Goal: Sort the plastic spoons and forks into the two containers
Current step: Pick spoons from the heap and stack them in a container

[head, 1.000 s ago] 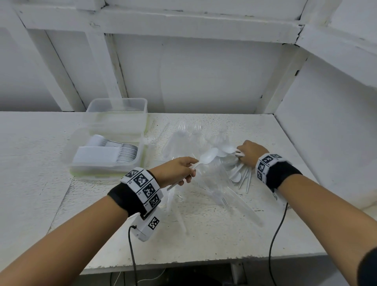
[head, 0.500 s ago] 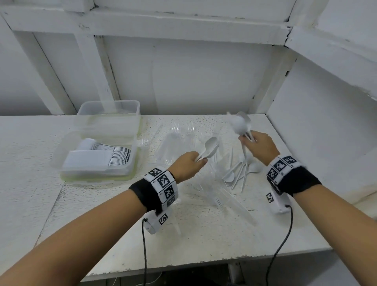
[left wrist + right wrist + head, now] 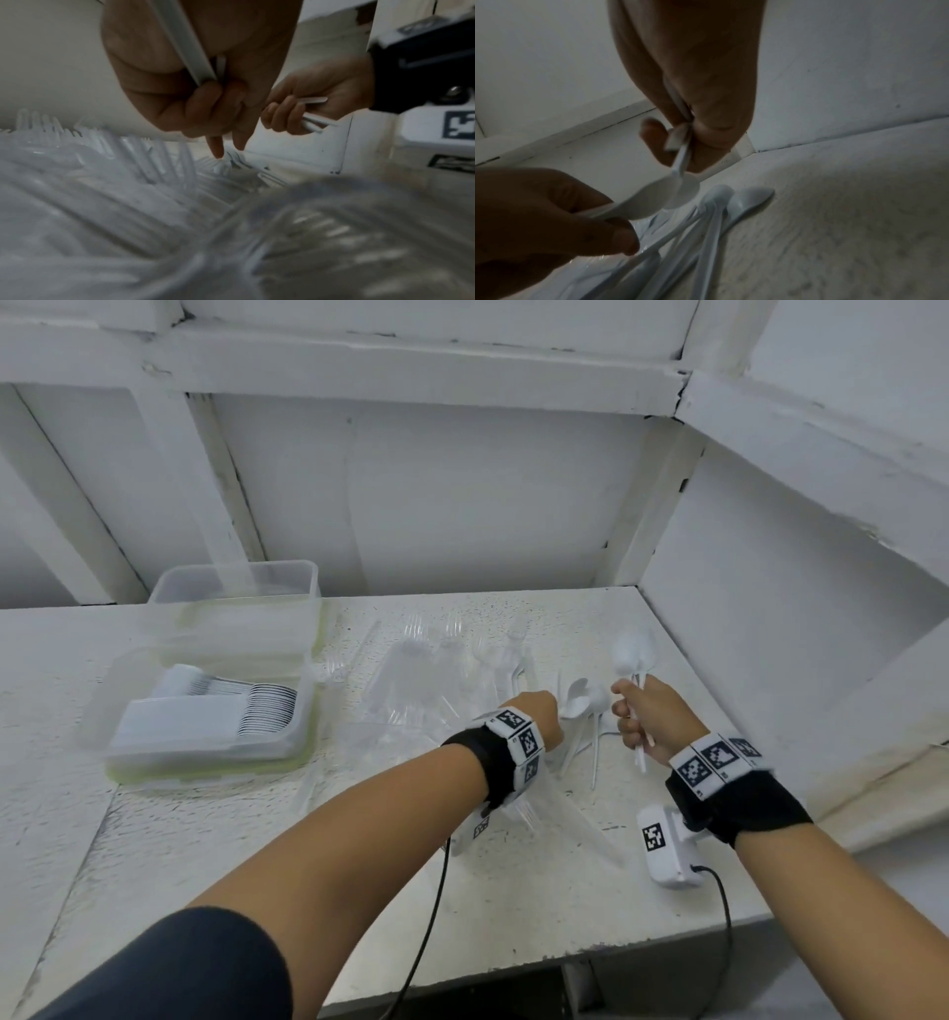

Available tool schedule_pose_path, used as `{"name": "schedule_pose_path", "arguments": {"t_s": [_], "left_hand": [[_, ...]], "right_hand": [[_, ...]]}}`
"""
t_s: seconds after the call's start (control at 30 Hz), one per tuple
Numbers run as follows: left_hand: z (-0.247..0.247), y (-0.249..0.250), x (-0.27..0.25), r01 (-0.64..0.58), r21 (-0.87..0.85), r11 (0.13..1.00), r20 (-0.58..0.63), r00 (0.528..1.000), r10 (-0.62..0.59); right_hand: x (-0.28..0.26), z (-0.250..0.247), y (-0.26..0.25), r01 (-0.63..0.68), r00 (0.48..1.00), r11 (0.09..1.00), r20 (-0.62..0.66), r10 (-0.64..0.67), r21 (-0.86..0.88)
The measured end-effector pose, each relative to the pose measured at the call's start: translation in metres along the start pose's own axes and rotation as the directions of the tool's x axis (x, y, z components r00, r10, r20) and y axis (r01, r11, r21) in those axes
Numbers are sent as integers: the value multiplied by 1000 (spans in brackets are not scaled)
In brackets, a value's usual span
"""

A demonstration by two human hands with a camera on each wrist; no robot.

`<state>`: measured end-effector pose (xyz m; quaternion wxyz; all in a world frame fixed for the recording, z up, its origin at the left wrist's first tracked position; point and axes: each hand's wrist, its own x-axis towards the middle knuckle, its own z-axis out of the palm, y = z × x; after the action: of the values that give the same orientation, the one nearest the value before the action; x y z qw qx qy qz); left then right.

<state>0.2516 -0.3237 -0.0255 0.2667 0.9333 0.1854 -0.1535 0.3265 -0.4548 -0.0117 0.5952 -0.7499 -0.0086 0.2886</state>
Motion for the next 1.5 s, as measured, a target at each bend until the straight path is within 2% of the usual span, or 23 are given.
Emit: {"name": "schedule_pose_path", "arguments": {"t_s": [0.17, 0.27, 0.4, 0.53, 0.67, 0.83, 0.97, 1.07, 1.13, 1.27, 1.33, 1.4, 1.5], "left_hand": [[2, -5, 6, 26, 15, 1000, 23, 999, -27], [-7, -9, 4, 50, -135, 990, 15, 999, -48], [-28, -23, -13, 65, -375, 925, -10, 997, -75], [-47, -48, -46, 22, -621, 783, -27, 998, -49], [-53, -72, -80, -16, -807, 590, -19, 1000, 2], [-51, -94, -105, 12, -901, 433, 40, 998, 56], [-50, -109, -116, -1, -934, 357, 29, 996, 81], [-52, -116, -125, -7, -913, 407, 32, 996, 89], [-52, -118, -129, -16, -887, 462, 0, 999, 33], [-51, -127, -133, -58, -875, 481, -144, 979, -145], [-50, -131, -136, -77, -863, 499, -201, 959, -200], [-47, -131, -137, -91, -832, 547, -251, 942, -225], [-40, -131, -138, -147, -781, 607, -351, 907, -233]], "right_hand": [[-7, -2, 9, -29, 999, 999, 26, 30, -38], [-10, -1, 8, 14, 999, 998, -28, -16, -67], [-15, 3, 1, 68, 990, 993, -117, -80, -98], [-23, 19, -8, 125, 982, 987, -129, -137, -99], [-31, 46, -13, 144, 990, 990, -6, -144, 15], [-38, 84, -20, 115, 967, 965, 197, -163, 236], [-36, 105, -22, 76, 953, 923, 244, -178, 377], [-35, 118, -24, 90, 964, 922, 201, -176, 377], [-35, 124, -25, 123, 971, 933, 154, -184, 339], [-41, 132, -27, 300, 952, 952, 48, -303, 65], [-47, 136, -27, 409, 912, 902, 79, -401, -141], [-55, 142, -25, 496, 868, 804, 152, -473, -326], [-67, 155, -21, 551, 830, 702, 214, -514, -451]]}}
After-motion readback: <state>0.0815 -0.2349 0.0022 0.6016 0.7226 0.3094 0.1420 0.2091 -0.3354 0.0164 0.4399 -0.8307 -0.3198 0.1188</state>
